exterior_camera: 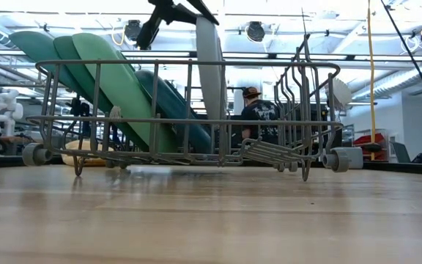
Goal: Sort dishes
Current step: Put the light blue plate into the dishwasher rack
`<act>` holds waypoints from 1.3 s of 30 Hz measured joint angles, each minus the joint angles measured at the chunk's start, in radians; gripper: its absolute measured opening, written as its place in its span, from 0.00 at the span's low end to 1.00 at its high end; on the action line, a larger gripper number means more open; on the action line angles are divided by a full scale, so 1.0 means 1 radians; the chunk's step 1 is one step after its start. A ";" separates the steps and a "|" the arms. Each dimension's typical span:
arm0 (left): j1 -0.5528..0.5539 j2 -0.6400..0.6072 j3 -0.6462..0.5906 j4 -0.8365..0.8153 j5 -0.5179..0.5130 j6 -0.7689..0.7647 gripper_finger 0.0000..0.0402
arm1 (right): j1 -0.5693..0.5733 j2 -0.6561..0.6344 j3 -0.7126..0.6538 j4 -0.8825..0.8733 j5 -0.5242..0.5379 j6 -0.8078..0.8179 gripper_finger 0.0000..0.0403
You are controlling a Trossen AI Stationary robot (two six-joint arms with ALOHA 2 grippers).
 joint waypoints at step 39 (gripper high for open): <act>-0.024 0.091 0.001 0.018 -0.032 -0.001 0.11 | 0.002 0.000 0.000 0.000 -0.009 0.005 0.47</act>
